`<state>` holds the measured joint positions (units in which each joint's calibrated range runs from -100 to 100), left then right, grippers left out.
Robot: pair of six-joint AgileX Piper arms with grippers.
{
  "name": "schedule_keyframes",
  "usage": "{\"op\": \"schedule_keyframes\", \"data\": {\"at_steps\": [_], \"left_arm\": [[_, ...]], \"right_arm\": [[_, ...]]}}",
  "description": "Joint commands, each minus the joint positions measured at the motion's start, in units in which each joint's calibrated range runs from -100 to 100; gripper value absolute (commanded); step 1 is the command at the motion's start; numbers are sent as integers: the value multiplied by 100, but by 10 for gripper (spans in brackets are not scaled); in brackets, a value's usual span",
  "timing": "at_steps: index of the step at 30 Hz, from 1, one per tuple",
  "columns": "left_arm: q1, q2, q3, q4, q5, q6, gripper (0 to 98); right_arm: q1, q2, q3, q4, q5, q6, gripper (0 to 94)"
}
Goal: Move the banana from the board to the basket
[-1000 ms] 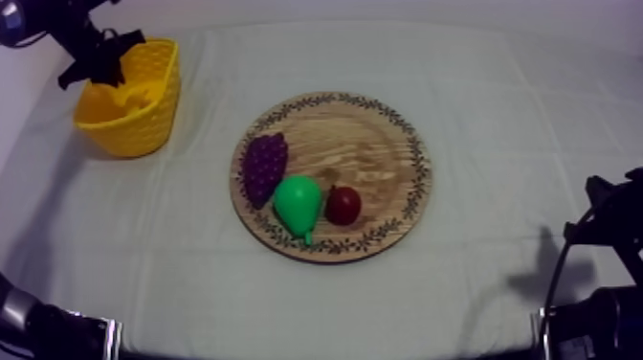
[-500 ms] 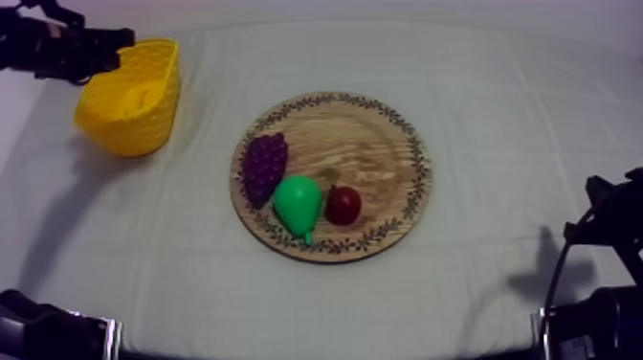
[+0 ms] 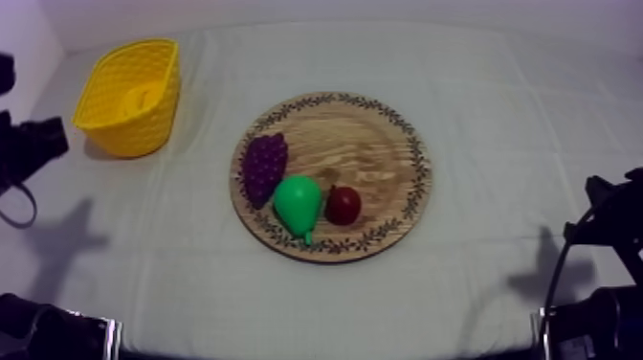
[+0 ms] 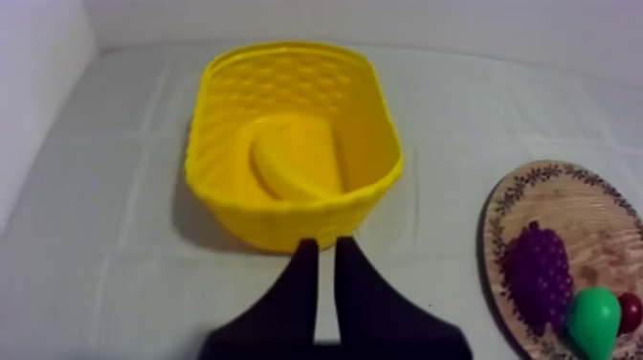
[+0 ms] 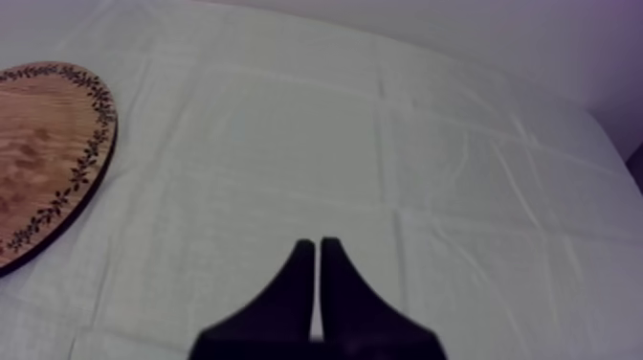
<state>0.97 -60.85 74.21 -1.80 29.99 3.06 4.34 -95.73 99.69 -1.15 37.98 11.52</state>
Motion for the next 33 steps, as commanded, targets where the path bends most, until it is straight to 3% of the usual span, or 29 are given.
{"op": "schedule_keyframes", "data": {"at_steps": [1, 3, 7, 10, 21, 29, 33], "left_arm": [[-137, -1405, 730, -2, 103, -18, 61], [-197, -1938, 956, -32, 300, -18, 57], [-115, -2746, 1379, -331, 675, 300, 53], [-44, -3078, 1715, -442, 790, 402, 48], [113, -3872, 2280, -90, 1099, -97, 36], [293, -3913, 2514, -63, 410, 788, 4], [302, -3915, 2546, -62, 307, 897, 2]], "right_arm": [[-5, -2, -3, 1, -16, -1, 3], [-5, -2, -3, 1, -16, -1, 3], [-5, -2, -3, 1, -16, -1, 3], [-5, -2, -3, 1, -16, -1, 3], [-5, -2, -3, 1, -16, -1, 3], [-5, -2, -3, 1, -16, -5, 3], [-5, -2, -3, 1, -16, -6, 3]]}}
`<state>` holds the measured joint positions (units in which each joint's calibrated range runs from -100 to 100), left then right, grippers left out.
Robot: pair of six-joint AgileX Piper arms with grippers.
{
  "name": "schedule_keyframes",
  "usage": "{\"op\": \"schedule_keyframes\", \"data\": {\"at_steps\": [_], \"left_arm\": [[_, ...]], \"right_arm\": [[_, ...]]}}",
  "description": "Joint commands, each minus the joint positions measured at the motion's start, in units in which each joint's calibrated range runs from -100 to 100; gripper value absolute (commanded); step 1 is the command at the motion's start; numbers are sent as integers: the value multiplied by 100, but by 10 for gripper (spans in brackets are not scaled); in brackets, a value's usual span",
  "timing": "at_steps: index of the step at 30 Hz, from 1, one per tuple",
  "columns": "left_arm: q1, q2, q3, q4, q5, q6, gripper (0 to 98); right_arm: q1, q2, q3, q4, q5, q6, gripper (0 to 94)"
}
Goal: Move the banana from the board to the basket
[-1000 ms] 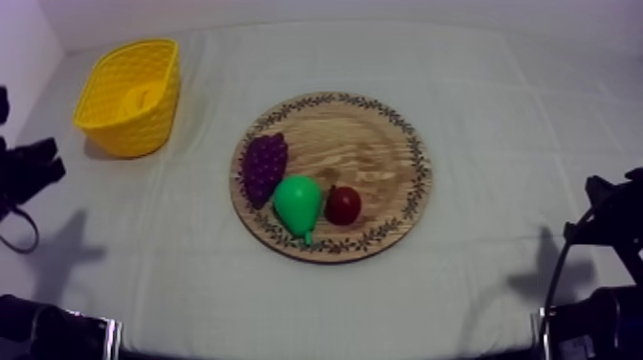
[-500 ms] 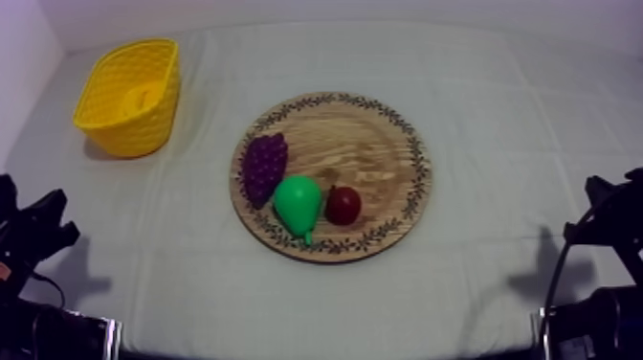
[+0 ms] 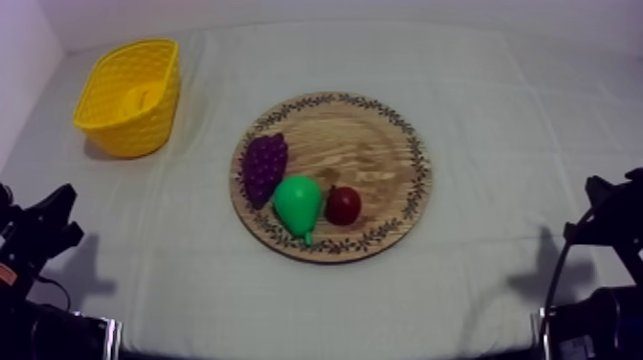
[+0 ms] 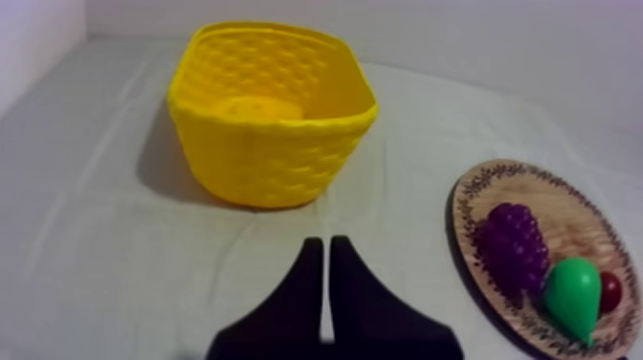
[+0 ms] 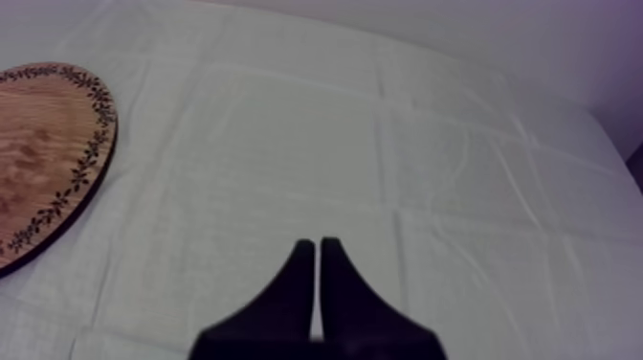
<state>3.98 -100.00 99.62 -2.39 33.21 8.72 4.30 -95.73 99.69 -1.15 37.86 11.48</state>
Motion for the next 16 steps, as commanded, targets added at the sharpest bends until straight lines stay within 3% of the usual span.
{"op": "schedule_keyframes", "data": {"at_steps": [1, 16], "left_arm": [[2, 0, 8, -3, -24, 323, 2], [3, 0, 16, -2, -46, 273, 2]], "right_arm": [[-2, -2, -3, 1, -4, -2, 3], [-2, -2, -3, 1, -4, -2, 3]]}}
